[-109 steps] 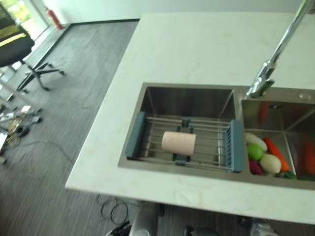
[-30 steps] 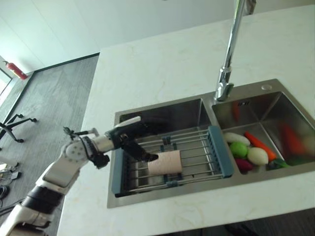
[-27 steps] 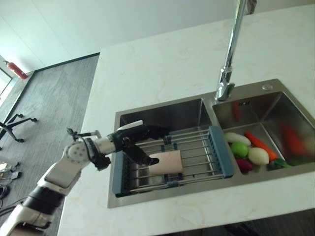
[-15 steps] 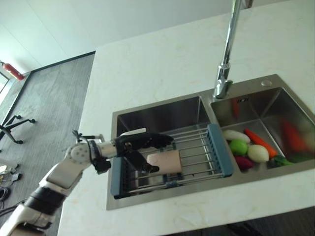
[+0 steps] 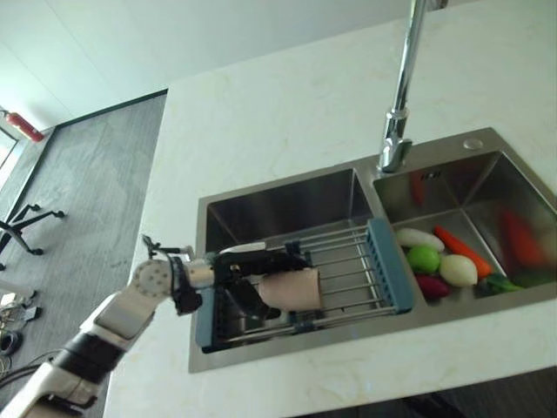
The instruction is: Place the dishes in the dishwasher.
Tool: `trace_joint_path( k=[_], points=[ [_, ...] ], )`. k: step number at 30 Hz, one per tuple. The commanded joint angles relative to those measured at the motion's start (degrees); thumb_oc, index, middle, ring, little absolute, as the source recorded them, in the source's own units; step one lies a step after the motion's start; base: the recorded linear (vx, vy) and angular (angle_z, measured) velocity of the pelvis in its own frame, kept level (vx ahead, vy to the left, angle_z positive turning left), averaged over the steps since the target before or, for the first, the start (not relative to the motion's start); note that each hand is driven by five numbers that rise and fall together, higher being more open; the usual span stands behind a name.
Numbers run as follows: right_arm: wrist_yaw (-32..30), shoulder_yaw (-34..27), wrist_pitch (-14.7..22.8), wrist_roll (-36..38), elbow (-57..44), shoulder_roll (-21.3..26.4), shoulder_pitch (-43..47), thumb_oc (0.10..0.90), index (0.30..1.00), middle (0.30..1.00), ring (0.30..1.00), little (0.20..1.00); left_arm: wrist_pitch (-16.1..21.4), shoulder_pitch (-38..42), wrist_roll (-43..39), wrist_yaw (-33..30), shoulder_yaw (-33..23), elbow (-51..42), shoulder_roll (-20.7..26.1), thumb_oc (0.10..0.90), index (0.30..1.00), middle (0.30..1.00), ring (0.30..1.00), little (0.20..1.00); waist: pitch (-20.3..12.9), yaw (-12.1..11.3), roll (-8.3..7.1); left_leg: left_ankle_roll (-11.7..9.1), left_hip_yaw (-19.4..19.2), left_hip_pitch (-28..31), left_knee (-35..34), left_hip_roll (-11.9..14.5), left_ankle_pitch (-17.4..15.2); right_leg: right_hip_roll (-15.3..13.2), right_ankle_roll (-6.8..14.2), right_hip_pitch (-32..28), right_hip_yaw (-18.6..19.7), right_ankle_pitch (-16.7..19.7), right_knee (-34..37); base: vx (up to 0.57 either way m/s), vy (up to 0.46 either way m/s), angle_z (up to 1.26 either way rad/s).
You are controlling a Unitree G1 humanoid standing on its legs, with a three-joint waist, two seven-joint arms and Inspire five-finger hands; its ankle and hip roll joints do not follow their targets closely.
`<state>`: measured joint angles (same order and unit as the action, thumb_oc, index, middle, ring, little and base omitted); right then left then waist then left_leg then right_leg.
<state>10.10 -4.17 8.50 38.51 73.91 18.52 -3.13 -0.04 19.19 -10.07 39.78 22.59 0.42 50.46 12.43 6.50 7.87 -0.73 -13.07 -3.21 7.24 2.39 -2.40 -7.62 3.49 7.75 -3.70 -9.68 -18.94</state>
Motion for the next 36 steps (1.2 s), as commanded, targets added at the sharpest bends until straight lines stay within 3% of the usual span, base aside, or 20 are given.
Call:
trace_joint_path(
  k=[1,13,14,15,21,27,34,36],
  points=[
    [0.44,-0.69,1.85,1.36,-3.14,1.08,-0.02,0.800,0.900,0.900,0.900,0.900,4.31,5.69,8.69,-7.28,-2.19,1.39,-0.74,0.800,0.900,0.900,0.900,0.900,-1.18,1.55,-0.99,0.79,3.67,-1.39,9.94,0.53,-13.50,-2.04,5.31,1.31,2.62,-0.16,1.75,0.00,0.000,0.00],
    [0.13,0.89,1.69,0.54,-3.94,1.34,0.70,0.800,0.900,0.900,0.900,0.900,3.92,8.80,19.13,-16.12,6.86,8.36,-11.84,0.800,0.900,0.900,0.900,0.900,0.87,4.17,-0.61,0.77,2.24,-1.69,9.94,0.64,-13.50,-2.08,5.23,2.24,3.45,0.06,1.75,0.00,0.001,-0.02],
    [0.05,1.02,1.62,0.55,-4.09,1.44,0.81,0.800,0.900,0.900,0.900,0.900,3.60,8.99,20.11,-16.13,7.63,9.02,-12.61,0.482,0.422,0.422,0.422,0.422,1.01,4.36,-0.58,0.77,2.15,-1.72,9.94,0.62,-13.50,-2.08,5.22,2.32,3.55,0.06,1.75,0.00,0.000,0.00],
    [0.14,1.03,1.75,0.45,-3.96,1.49,0.90,0.800,0.900,0.900,0.900,0.900,3.26,9.20,20.40,-16.27,8.28,9.38,-13.06,0.403,0.305,0.305,0.305,0.305,1.10,4.51,-0.54,0.74,2.08,-1.74,9.94,0.64,-13.48,-2.08,5.25,2.36,3.63,0.07,1.75,0.00,0.000,0.00],
    [-0.07,1.42,2.12,0.60,-4.36,1.91,1.51,0.800,0.900,0.900,0.900,0.900,4.98,10.51,23.91,-15.51,11.73,10.26,-14.62,0.400,0.300,0.300,0.300,0.300,1.85,5.25,-0.20,0.62,1.86,-1.97,9.94,0.58,-13.34,-2.16,5.30,2.71,3.85,0.13,1.75,0.00,0.002,0.01],
    [-0.21,1.33,2.62,-0.01,-3.92,1.81,1.59,0.800,0.900,0.900,0.900,0.900,6.52,10.28,21.21,-23.98,10.81,10.31,-14.94,0.400,0.300,0.300,0.300,0.300,1.67,4.94,-0.23,0.49,1.94,-1.83,9.94,0.63,-13.33,-2.19,5.17,2.38,3.75,-0.11,1.75,0.00,0.014,-0.04],
    [-0.93,1.33,3.00,-0.06,-3.97,0.37,1.29,0.800,0.900,0.900,0.900,0.900,12.09,7.97,21.76,-34.67,3.22,5.88,-12.37,0.400,0.300,0.300,0.300,0.300,0.95,2.71,-1.16,0.57,3.24,-1.86,9.94,0.66,-13.21,-2.35,4.68,1.54,2.44,-0.54,1.75,-0.01,-0.020,0.01],
    [-1.19,1.45,3.24,-0.16,-4.06,-0.81,0.88,0.800,0.900,0.900,0.900,0.900,16.61,5.01,20.69,-41.80,-3.85,1.94,-9.39,0.400,0.300,0.300,0.300,0.300,0.23,0.84,-1.89,0.51,4.35,-1.92,9.94,0.98,-13.07,-2.28,4.24,0.67,1.11,-1.24,1.75,-0.02,-0.118,0.13]
  ],
)
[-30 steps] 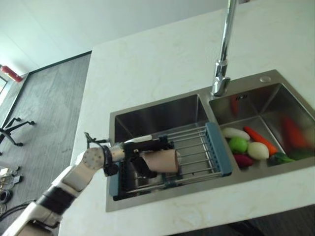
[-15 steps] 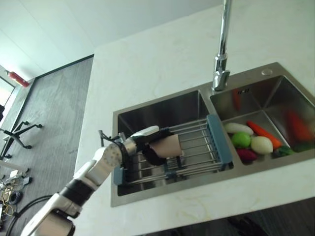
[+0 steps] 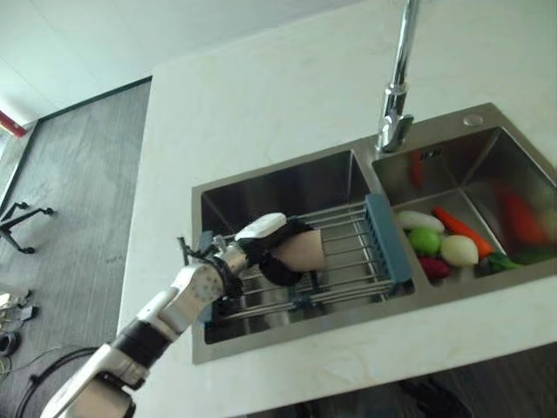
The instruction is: Place the dishes in the dishwasher.
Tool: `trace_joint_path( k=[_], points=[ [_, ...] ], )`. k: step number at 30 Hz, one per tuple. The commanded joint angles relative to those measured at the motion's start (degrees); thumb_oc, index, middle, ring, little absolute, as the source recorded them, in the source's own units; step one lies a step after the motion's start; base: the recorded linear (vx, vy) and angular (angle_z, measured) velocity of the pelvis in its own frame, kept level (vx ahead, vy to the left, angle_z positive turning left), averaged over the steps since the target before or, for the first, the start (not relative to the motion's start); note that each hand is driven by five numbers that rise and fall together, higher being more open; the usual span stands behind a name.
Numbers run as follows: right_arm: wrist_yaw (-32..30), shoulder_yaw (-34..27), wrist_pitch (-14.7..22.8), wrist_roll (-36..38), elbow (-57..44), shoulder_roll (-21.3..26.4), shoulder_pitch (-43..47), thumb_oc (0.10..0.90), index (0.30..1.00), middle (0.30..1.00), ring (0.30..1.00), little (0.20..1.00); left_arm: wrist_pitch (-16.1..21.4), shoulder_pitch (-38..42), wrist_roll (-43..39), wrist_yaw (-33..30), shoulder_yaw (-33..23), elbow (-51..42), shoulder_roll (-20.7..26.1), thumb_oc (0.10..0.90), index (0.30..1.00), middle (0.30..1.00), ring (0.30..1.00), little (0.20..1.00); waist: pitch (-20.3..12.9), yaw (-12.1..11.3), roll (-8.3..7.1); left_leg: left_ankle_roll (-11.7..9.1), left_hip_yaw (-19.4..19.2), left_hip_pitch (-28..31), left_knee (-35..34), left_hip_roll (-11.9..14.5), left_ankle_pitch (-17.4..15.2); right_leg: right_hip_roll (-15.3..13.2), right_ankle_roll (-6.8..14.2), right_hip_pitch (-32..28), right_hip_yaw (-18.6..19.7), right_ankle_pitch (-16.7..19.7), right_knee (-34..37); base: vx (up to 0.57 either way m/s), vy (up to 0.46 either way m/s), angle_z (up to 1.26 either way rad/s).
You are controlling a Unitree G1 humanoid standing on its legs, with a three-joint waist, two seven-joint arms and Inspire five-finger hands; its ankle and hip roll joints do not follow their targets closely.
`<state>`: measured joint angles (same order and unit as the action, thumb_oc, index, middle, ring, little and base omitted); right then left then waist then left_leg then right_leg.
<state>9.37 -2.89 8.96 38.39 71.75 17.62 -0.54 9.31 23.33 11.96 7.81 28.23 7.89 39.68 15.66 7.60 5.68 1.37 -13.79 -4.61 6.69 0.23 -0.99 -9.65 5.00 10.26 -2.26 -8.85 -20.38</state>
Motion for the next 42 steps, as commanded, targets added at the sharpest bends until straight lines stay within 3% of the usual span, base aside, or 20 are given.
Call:
trace_joint_path(
  k=[1,9,10,11,13,14,18,22,23,27,29,31,33,34,35,36,38,40,42],
  points=[
    [-0.58,0.23,2.86,0.07,-1.94,-0.26,-1.84,0.800,0.900,0.900,0.900,0.900,8.44,-0.18,-1.50,-11.18,-11.86,-6.71,2.27,0.400,0.300,0.300,0.300,0.300,-3.24,-0.94,0.09,-1.64,5.45,-0.55,10.50,3.26,-14.44,-0.21,2.61,-2.10,-0.76,-2.29,3.19,0.00,-0.133,0.12],
    [-0.24,0.81,2.21,-2.94,-1.48,-1.36,-1.98,0.800,0.900,0.900,0.900,0.900,14.64,-12.13,-1.29,-23.73,-30.89,-12.30,5.92,0.400,0.300,0.300,0.300,0.300,-4.17,-5.79,-0.90,-2.15,8.72,-0.66,10.50,3.57,-13.83,0.57,1.28,-4.03,-3.92,-4.37,3.19,0.01,-0.119,0.17],
    [0.12,0.90,1.98,-3.86,-1.31,-1.21,-2.20,0.800,0.900,0.900,0.900,0.900,15.41,-14.49,-1.27,-25.65,-33.74,-12.05,6.33,0.400,0.300,0.300,0.300,0.300,-4.26,-6.46,-0.78,-2.78,8.46,-1.02,10.50,4.42,-13.22,0.73,0.87,-4.33,-5.16,-4.86,3.19,-0.13,-0.139,0.36],
    [0.08,1.00,1.92,-4.70,-1.87,-0.76,-2.89,0.800,0.900,0.900,0.900,0.900,16.92,-16.86,-0.55,-28.19,-37.15,-11.76,6.63,0.400,0.300,0.300,0.300,0.300,-4.20,-7.42,-0.37,-4.68,8.49,-2.74,10.50,6.08,-11.28,0.61,0.70,-4.37,-6.94,-5.24,3.19,-0.23,-0.093,0.63],
    [-0.28,0.69,1.79,-4.19,-2.05,-0.21,-3.19,0.800,0.900,0.900,0.900,0.900,18.47,-18.11,-0.03,-29.96,-39.71,-11.47,7.12,0.400,0.300,0.300,0.300,0.300,-4.24,-8.25,-0.15,-6.03,8.72,-3.90,10.50,6.86,-9.93,-0.13,0.79,-4.16,-8.16,-5.36,3.19,-0.31,0.030,0.91],
    [-0.45,0.14,1.53,-2.68,-2.02,0.50,-3.12,0.800,0.900,0.900,0.900,0.900,20.12,-18.38,0.79,-31.13,-41.65,-11.40,7.41,0.400,0.300,0.300,0.300,0.300,-4.26,-8.16,-0.51,-6.29,6.25,-2.17,10.50,7.10,-9.31,-1.59,0.70,-4.36,-9.63,-5.43,3.19,-0.28,0.073,0.75],
    [-1.99,-1.20,1.22,-1.24,-1.87,1.33,-2.67,0.800,0.900,0.900,0.900,0.900,22.03,-17.03,3.00,-34.26,-42.12,-10.23,7.65,0.400,0.300,0.300,0.300,0.300,-4.39,-7.51,-2.16,-5.03,3.65,2.14,10.50,5.62,-8.33,-4.65,0.55,-3.55,-9.67,-3.13,3.19,-0.31,0.177,0.67],
    [-1.72,-4.16,2.12,0.58,0.35,3.48,-2.24,0.800,0.900,0.900,0.900,0.900,21.31,-13.61,1.59,-35.83,-41.98,-8.84,9.09,0.400,0.300,0.300,0.300,0.300,-4.48,-6.70,-1.60,-6.13,2.89,5.65,12.07,6.98,-4.59,-7.45,0.62,-2.56,-9.44,-1.23,3.19,-0.36,0.386,0.82],
    [-1.54,-4.97,2.50,0.55,0.66,4.22,-1.95,0.800,0.900,0.900,0.900,0.900,20.23,-12.79,1.08,-36.18,-41.41,-8.71,9.22,0.400,0.300,0.300,0.300,0.300,-4.64,-6.44,-1.05,-6.24,2.93,6.29,11.13,6.79,-5.03,-8.58,1.46,-2.03,-9.35,-0.24,3.19,-0.33,0.550,0.73],
    [-3.28,-5.58,2.35,0.55,0.46,4.38,0.76,0.800,0.900,0.900,0.900,0.900,19.25,-12.83,-1.17,-35.01,-41.40,-6.65,10.74,0.400,0.300,0.300,0.300,0.300,-4.61,-6.68,-0.46,-3.33,5.71,7.40,10.50,0.63,-15.97,-13.89,5.79,2.37,-6.42,6.88,3.19,-0.26,0.501,0.77],
    [-4.09,-5.58,1.98,1.32,0.24,3.53,1.25,0.800,0.900,0.900,0.900,0.900,19.56,-13.79,-1.37,-34.89,-41.84,-6.57,11.77,0.400,0.300,0.300,0.300,0.300,-4.28,-7.71,-1.00,-2.40,6.25,7.20,10.50,-0.98,-17.33,-15.70,6.57,2.45,-6.22,8.77,3.19,-0.21,0.296,0.51],
    [-4.91,-5.61,1.38,1.37,-0.09,1.88,1.50,0.800,0.900,0.900,0.900,0.900,19.24,-15.33,-2.13,-34.34,-43.12,-7.32,13.15,0.400,0.300,0.300,0.300,0.300,-3.62,-9.35,-2.28,-1.18,5.76,6.94,10.50,-2.61,-18.13,-18.51,7.25,2.00,-7.84,10.59,3.19,-0.21,0.238,0.58],
    [-5.88,-5.47,0.91,0.91,-0.82,0.23,1.35,0.800,0.900,0.900,0.900,0.900,19.23,-17.89,-3.16,-34.52,-44.67,-7.78,14.06,0.400,0.300,0.300,0.300,0.300,-3.14,-10.93,-2.53,-0.29,6.07,7.36,10.50,-3.56,-18.96,-19.67,7.53,1.34,-9.51,11.98,3.19,-0.16,0.225,0.28],
    [-5.81,-5.49,0.83,0.54,-0.88,-0.17,1.27,0.800,0.900,0.900,0.900,0.900,19.29,-18.81,-3.37,-34.77,-45.26,-7.61,14.41,0.400,0.300,0.300,0.300,0.300,-2.89,-10.98,-2.42,0.06,6.30,7.46,10.50,-3.61,-19.04,-18.96,7.26,0.67,-9.65,11.92,3.19,-0.20,0.341,0.26],
    [-5.22,-5.14,0.82,0.68,-0.78,-1.00,0.60,0.800,0.900,0.900,0.900,0.900,21.26,-20.33,-3.25,-34.76,-46.36,-6.31,14.37,0.400,0.300,0.300,0.300,0.300,-2.59,-10.67,-1.57,1.25,8.82,6.13,10.50,-3.59,-17.89,-12.02,5.44,-2.49,-8.24,7.34,3.19,-0.19,0.278,0.33],
    [-5.05,-5.08,0.83,0.50,-0.75,-1.05,0.60,0.800,0.900,0.900,0.900,0.900,21.34,-20.41,-3.21,-34.76,-46.51,-6.23,14.35,0.400,0.300,0.300,0.300,0.300,-2.58,-10.59,-1.66,1.33,8.97,5.76,10.50,-3.72,-17.38,-11.57,5.19,-2.50,-8.14,7.14,3.19,-0.18,0.289,0.67],
    [-4.20,-4.03,0.56,-0.83,-1.55,-1.56,-0.18,0.800,0.900,0.900,0.900,0.900,21.57,-21.51,-3.14,-34.19,-47.58,-6.67,13.63,0.400,0.300,0.300,0.300,0.300,-2.75,-10.28,-0.11,2.75,10.35,4.69,10.50,-2.58,-16.50,-3.80,2.94,-7.01,-9.94,2.44,3.19,-0.09,0.230,1.10],
    [-3.25,-3.00,0.62,-1.07,-2.49,-2.07,-1.02,0.800,0.900,0.900,0.900,0.900,21.22,-21.30,-2.93,-34.08,-46.81,-7.45,12.59,0.400,0.300,0.300,0.300,0.300,-2.44,-9.03,0.20,3.85,12.43,3.87,10.50,-2.88,-16.49,0.29,2.29,-7.83,-9.08,2.88,3.19,-0.04,0.174,1.16],
    [-2.37,-2.12,0.85,-1.17,-3.14,-1.96,-1.94,0.800,0.900,0.900,0.900,0.900,19.97,-19.85,-3.05,-33.71,-44.46,-9.15,10.62,0.400,0.300,0.300,0.300,0.300,-2.08,-7.43,-0.43,4.29,15.79,3.38,10.50,-4.72,-16.63,3.74,0.79,-6.54,-5.17,0.44,3.19,0.04,0.071,0.85]
  ],
)
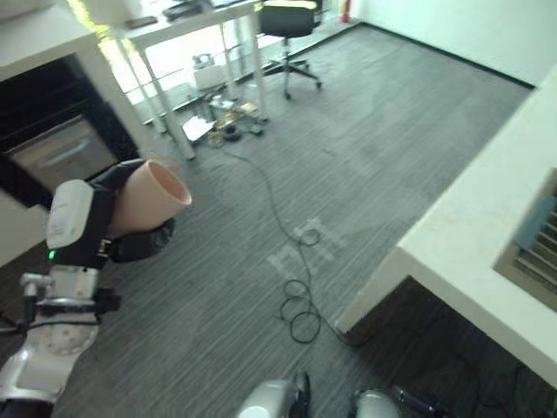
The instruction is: Place the dishes in the dishwasher.
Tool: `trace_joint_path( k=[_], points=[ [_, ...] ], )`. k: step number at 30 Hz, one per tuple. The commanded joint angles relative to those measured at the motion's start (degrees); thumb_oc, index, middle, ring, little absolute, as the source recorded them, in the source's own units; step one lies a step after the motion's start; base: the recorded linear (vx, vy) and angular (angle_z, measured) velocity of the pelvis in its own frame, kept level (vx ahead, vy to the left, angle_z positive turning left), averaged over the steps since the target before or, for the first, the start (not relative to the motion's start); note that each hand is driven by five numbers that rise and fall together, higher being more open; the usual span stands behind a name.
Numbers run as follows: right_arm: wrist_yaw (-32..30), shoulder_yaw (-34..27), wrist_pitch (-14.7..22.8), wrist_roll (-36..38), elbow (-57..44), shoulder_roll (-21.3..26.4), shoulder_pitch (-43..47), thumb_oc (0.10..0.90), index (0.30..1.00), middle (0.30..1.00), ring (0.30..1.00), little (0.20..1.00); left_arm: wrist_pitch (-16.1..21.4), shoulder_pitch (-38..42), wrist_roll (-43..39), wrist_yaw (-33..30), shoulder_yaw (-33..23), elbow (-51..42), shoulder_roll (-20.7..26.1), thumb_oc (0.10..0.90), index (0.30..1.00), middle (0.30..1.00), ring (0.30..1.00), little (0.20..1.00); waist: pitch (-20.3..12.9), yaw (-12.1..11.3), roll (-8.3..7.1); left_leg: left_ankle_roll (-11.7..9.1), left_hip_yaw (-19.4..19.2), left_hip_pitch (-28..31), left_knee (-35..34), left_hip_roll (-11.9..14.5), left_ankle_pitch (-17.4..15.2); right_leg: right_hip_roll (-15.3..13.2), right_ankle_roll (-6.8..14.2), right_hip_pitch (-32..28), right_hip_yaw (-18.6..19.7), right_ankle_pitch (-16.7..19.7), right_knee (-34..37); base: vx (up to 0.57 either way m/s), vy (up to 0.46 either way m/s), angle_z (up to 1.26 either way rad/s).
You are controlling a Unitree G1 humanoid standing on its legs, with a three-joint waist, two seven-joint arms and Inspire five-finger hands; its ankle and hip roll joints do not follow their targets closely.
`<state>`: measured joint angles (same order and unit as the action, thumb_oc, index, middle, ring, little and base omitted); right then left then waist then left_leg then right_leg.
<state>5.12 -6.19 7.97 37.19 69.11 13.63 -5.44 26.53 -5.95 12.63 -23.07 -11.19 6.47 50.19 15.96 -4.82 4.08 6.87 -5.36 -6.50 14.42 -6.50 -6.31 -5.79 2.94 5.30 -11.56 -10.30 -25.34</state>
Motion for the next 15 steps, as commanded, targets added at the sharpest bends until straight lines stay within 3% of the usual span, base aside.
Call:
trace_joint_path(
  k=[1,5,11,15],
  points=[
    [2.28,1.30,1.82,-0.59,-0.51,2.15,2.78,0.800,0.900,0.900,0.900,0.900,2.44,9.89,-3.80,-2.51,-4.40,-8.12,-0.44,0.400,0.300,0.300,0.300,0.300,-2.38,5.36,0.91,-1.19,8.25,5.23,2.77,1.35,-11.34,0.36,2.58,-1.22,4.92,1.24,8.15,0.05,0.016,0.61],
    [3.97,1.91,2.40,-1.39,1.28,2.89,3.10,0.800,0.900,0.900,0.900,0.900,3.00,11.17,-4.44,-0.37,-1.80,-8.77,-2.02,0.400,0.300,0.300,0.300,0.300,-2.57,6.18,-0.44,-1.15,9.70,5.87,2.77,-0.72,-12.16,1.19,3.30,2.00,7.79,1.82,8.15,0.12,-0.044,0.91],
    [4.72,3.29,0.77,-3.59,2.16,3.69,4.60,0.800,0.900,0.900,0.900,0.900,1.53,11.80,-3.67,-0.07,-0.67,-9.08,-2.74,0.400,0.300,0.300,0.300,0.300,-3.53,4.87,-1.26,-2.02,8.17,6.25,2.77,0.18,-11.60,1.21,2.91,0.75,6.77,0.47,8.15,0.15,-0.106,0.32],
    [4.73,5.28,-0.82,-4.66,1.85,4.62,6.11,0.800,0.900,0.900,0.900,0.900,-0.54,13.23,-3.02,-1.13,1.04,-9.69,-3.12,0.400,0.300,0.300,0.300,0.300,-3.29,3.19,-3.38,-3.57,5.53,7.61,2.92,-0.06,-8.36,-0.72,1.45,-1.48,6.66,-1.24,8.15,0.22,-0.113,0.42]
  ],
)
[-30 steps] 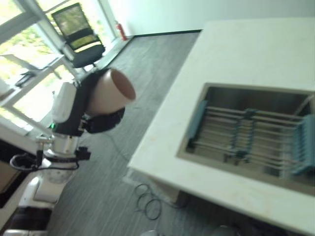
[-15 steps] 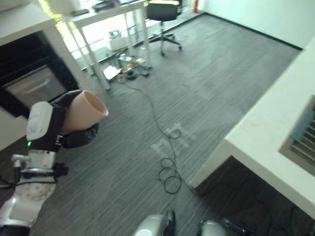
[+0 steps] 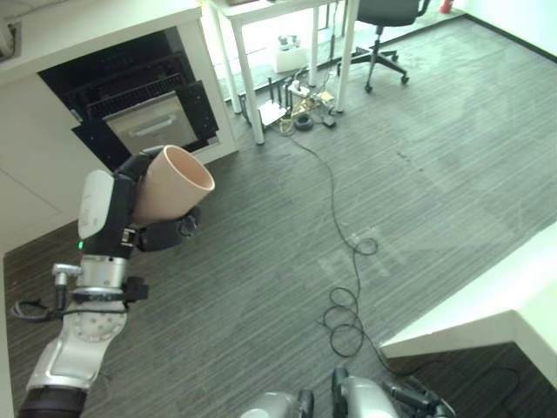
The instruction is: Place the dishes in the dishwasher.
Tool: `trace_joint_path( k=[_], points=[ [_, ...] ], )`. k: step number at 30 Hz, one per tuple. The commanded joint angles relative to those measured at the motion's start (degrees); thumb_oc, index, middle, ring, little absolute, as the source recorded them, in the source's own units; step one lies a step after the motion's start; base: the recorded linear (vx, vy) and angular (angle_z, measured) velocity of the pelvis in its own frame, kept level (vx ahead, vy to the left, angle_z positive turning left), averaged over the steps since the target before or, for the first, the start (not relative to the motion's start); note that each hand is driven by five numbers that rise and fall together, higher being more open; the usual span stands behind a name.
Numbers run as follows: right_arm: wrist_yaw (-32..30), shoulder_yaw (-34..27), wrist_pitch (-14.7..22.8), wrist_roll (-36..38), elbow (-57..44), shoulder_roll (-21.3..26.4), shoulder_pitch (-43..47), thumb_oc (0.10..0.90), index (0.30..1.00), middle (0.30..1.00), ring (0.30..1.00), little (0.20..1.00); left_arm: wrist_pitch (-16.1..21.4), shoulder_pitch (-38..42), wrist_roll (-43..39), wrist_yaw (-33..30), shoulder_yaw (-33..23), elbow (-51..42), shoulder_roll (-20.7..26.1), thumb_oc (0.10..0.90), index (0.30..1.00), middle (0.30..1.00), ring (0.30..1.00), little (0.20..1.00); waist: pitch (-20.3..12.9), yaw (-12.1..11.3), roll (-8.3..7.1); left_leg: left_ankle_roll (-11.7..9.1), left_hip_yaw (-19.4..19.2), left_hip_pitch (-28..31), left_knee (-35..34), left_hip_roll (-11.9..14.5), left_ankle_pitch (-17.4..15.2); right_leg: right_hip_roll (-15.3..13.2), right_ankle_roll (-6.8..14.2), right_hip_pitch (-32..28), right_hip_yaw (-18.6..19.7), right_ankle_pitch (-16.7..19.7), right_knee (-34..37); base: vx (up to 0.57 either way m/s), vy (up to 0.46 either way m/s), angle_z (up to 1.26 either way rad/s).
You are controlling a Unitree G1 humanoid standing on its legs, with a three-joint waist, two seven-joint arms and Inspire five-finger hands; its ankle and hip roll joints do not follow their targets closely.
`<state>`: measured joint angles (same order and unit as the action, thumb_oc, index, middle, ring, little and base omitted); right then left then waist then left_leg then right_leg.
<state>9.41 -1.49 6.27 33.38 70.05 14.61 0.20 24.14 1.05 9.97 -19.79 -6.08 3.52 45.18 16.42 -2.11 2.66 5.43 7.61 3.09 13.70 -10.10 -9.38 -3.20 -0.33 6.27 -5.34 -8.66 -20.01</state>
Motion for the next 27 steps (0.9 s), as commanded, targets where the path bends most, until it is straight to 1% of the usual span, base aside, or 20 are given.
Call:
trace_joint_path(
  k=[1,2,3,5,7,8,9,11,14,16,17,18,19,20,21,22,23,25,26,27],
  points=[
    [0.52,0.82,0.64,-0.68,0.85,3.89,0.76,0.800,0.900,0.900,0.900,0.900,1.72,6.49,-0.62,-4.31,-3.90,-6.79,2.05,0.400,0.300,0.300,0.300,0.300,-3.32,0.30,-2.26,-2.89,-8.16,-2.79,6.91,3.64,-3.85,-3.65,4.32,-2.84,0.38,-3.06,2.82,0.14,-0.080,0.48],
    [0.71,1.13,0.50,-0.62,0.65,4.31,0.98,0.800,0.900,0.900,0.900,0.900,1.71,6.67,-0.82,-4.24,-3.72,-6.88,2.04,0.400,0.300,0.300,0.300,0.300,-2.61,0.13,-2.32,-4.30,-8.50,-5.43,13.99,3.45,-1.54,-3.66,3.72,-3.26,0.58,-3.23,2.82,0.15,-0.066,0.51],
    [0.81,1.25,0.45,-1.13,0.45,4.68,1.14,0.800,0.900,0.900,0.900,0.900,1.72,6.69,-1.17,-3.84,-3.86,-6.95,1.93,0.400,0.300,0.300,0.300,0.300,-2.08,0.00,-2.11,-5.35,-8.38,-8.41,19.92,2.99,-0.29,-3.36,3.20,-3.62,0.73,-3.33,2.82,0.16,-0.052,0.30],
    [0.46,1.36,0.20,-1.27,0.27,5.26,1.29,0.800,0.900,0.900,0.900,0.900,2.45,6.47,-2.18,-2.02,-4.61,-7.00,1.54,0.400,0.300,0.300,0.300,0.300,-1.23,-0.30,-1.96,-6.25,-9.62,-13.62,26.33,3.01,0.63,-2.82,2.35,-4.51,0.45,-3.28,2.82,0.18,-0.010,0.61],
    [0.27,0.74,0.20,-0.31,0.90,5.54,1.15,0.800,0.900,0.900,0.900,0.900,3.51,6.68,-3.10,-0.37,-4.92,-7.00,1.37,0.400,0.300,0.300,0.300,0.300,-1.17,-0.52,-1.70,-5.89,-11.02,-15.51,22.17,4.57,0.50,-2.57,2.31,-5.02,-0.24,-3.71,2.82,0.24,0.091,0.90],
    [0.13,0.09,0.22,-0.45,1.33,5.53,1.13,0.800,0.900,0.900,0.900,0.900,3.87,6.74,-3.49,0.35,-5.00,-7.26,1.25,0.400,0.300,0.300,0.300,0.300,-1.38,-0.53,-1.19,-5.61,-11.63,-14.61,14.94,5.85,0.85,-2.34,2.59,-5.34,-0.61,-4.44,2.82,0.46,0.320,0.36],
    [-0.75,-0.65,0.19,-0.62,1.64,5.59,0.81,0.800,0.900,0.900,0.900,0.900,4.28,6.58,-3.29,1.33,-4.60,-8.23,0.28,0.400,0.300,0.300,0.300,0.300,-0.73,-1.31,-0.22,-7.20,-11.07,-15.20,3.49,6.88,5.69,-1.69,2.91,-7.35,-0.02,-6.32,2.82,0.44,0.321,0.22],
    [-1.67,-1.00,0.44,0.35,2.02,5.56,0.62,0.800,0.900,0.900,0.900,0.900,5.31,6.60,-2.68,2.15,-4.45,-8.47,-1.23,0.400,0.300,0.300,0.300,0.300,-0.52,-2.10,0.17,-7.79,-9.99,-17.88,3.49,7.15,6.23,-1.45,3.06,-8.46,0.18,-7.25,2.82,0.31,0.242,0.11],
    [-2.77,-1.57,0.44,3.35,2.75,5.26,0.86,0.800,0.900,0.900,0.900,0.900,6.88,6.48,-1.20,2.62,-4.02,-8.80,-2.81,0.400,0.300,0.300,0.300,0.300,-2.33,-2.35,0.95,-6.77,-8.43,-16.79,3.49,7.49,2.95,-2.54,4.47,-8.71,-0.92,-7.52,2.82,0.24,0.238,-0.52],
    [-2.88,-2.34,0.43,2.14,2.14,4.41,0.25,0.800,0.900,0.900,0.900,0.900,8.06,6.49,-0.61,3.35,-4.02,-8.56,-2.97,0.400,0.300,0.300,0.300,0.300,-3.36,-1.43,1.74,-5.58,-6.88,-14.61,3.49,7.14,0.75,-1.72,4.20,-9.77,-0.95,-7.88,2.82,0.29,0.186,-0.70],
    [-3.01,-2.37,0.86,1.48,1.80,3.66,-0.04,0.800,0.900,0.900,0.900,0.900,8.10,6.41,0.09,3.54,-3.85,-8.94,-3.12,0.400,0.300,0.300,0.300,0.300,-3.78,-0.82,2.16,-4.53,-6.09,-13.41,3.49,6.72,-0.11,-1.03,4.56,-11.02,-1.02,-5.03,2.82,0.31,0.158,-0.45],
    [-3.10,-2.32,1.08,1.45,1.61,3.33,-0.17,0.800,0.900,0.900,0.900,0.900,8.03,6.43,0.32,3.67,-3.66,-9.15,-3.16,0.400,0.300,0.300,0.300,0.300,-3.78,-0.45,2.43,-4.00,-5.62,-12.76,3.49,6.63,-0.55,-0.70,4.84,-11.25,-0.99,-3.55,2.82,0.23,0.138,-0.22],
    [-2.73,-2.15,1.73,2.16,1.14,2.61,-0.65,0.800,0.900,0.900,0.900,0.900,7.38,7.05,0.90,3.59,-2.69,-9.52,-2.81,0.400,0.300,0.300,0.300,0.300,-3.31,0.94,3.30,-2.31,-5.08,-10.70,3.49,6.60,-1.82,0.10,5.70,-8.37,-1.32,-0.07,-5.16,0.15,0.113,-0.03],
    [-2.53,-2.07,2.01,2.85,0.92,2.41,-0.80,0.800,0.900,0.900,0.900,0.900,7.29,7.39,1.05,3.66,-2.26,-9.63,-2.67,0.400,0.300,0.300,0.300,0.300,-3.14,1.37,3.35,-1.77,-5.16,-10.19,3.49,6.47,-2.24,0.06,6.00,-6.71,-1.36,0.65,-7.91,0.15,0.125,-0.01],
    [-2.38,-2.03,2.39,3.13,0.46,1.93,-1.05,0.800,0.900,0.900,0.900,0.900,7.21,7.82,1.09,3.75,-1.82,-9.48,-2.13,0.400,0.300,0.300,0.300,0.300,-2.99,1.80,3.57,-1.12,-5.91,-9.42,3.49,6.63,-2.68,0.08,6.52,-4.55,-2.57,1.68,-13.36,0.08,0.055,0.17],
    [-2.38,-2.03,2.39,3.13,0.46,1.93,-1.05,0.800,0.900,0.900,0.900,0.900,7.21,7.82,1.09,3.75,-1.82,-9.48,-2.13,0.400,0.300,0.300,0.300,0.300,-2.99,1.80,3.57,-1.12,-5.91,-9.42,3.49,6.63,-2.68,0.08,6.52,-4.55,-2.57,1.68,-13.36,0.15,0.083,0.20],
    [-2.04,-1.93,2.78,2.71,-0.35,1.46,-1.41,0.800,0.900,0.900,0.900,0.900,6.56,8.38,0.84,3.57,-1.43,-9.31,-0.96,0.400,0.300,0.300,0.300,0.300,-2.68,2.34,3.52,-0.47,-8.06,-7.92,3.49,7.21,-3.50,-1.34,7.01,-1.27,-4.77,2.68,-18.74,0.13,0.043,0.13],
    [-1.98,-1.75,2.96,2.33,-0.60,1.29,-1.50,0.800,0.900,0.900,0.900,0.900,5.52,8.92,0.30,3.35,-1.18,-9.52,0.15,0.400,0.300,0.300,0.300,0.300,-2.46,3.06,3.24,-0.27,-9.34,-6.89,3.49,7.53,-4.41,-1.08,7.07,0.02,-5.32,1.93,-15.20,0.24,-0.028,-0.43],
    [-1.63,-1.88,3.05,2.03,-0.31,1.44,-1.57,0.800,0.900,0.900,0.900,0.900,4.69,9.62,-0.30,3.54,-1.22,-9.76,0.87,0.400,0.300,0.300,0.300,0.300,-2.30,3.54,2.92,-0.38,-9.75,-6.00,3.49,7.57,-5.27,-1.66,6.99,0.42,-5.80,2.22,-9.39,0.37,-0.163,-0.79],
    [-1.12,-1.99,3.10,1.82,0.30,1.80,-1.39,0.800,0.900,0.900,0.900,0.900,3.34,10.38,-0.53,3.73,-1.30,-10.08,1.36,0.400,0.300,0.300,0.300,0.300,-2.10,3.81,2.48,-0.59,-9.78,-4.61,3.49,7.39,-6.57,-3.39,7.15,1.03,-6.83,4.34,-2.12,0.41,-0.232,-0.66]
  ],
)
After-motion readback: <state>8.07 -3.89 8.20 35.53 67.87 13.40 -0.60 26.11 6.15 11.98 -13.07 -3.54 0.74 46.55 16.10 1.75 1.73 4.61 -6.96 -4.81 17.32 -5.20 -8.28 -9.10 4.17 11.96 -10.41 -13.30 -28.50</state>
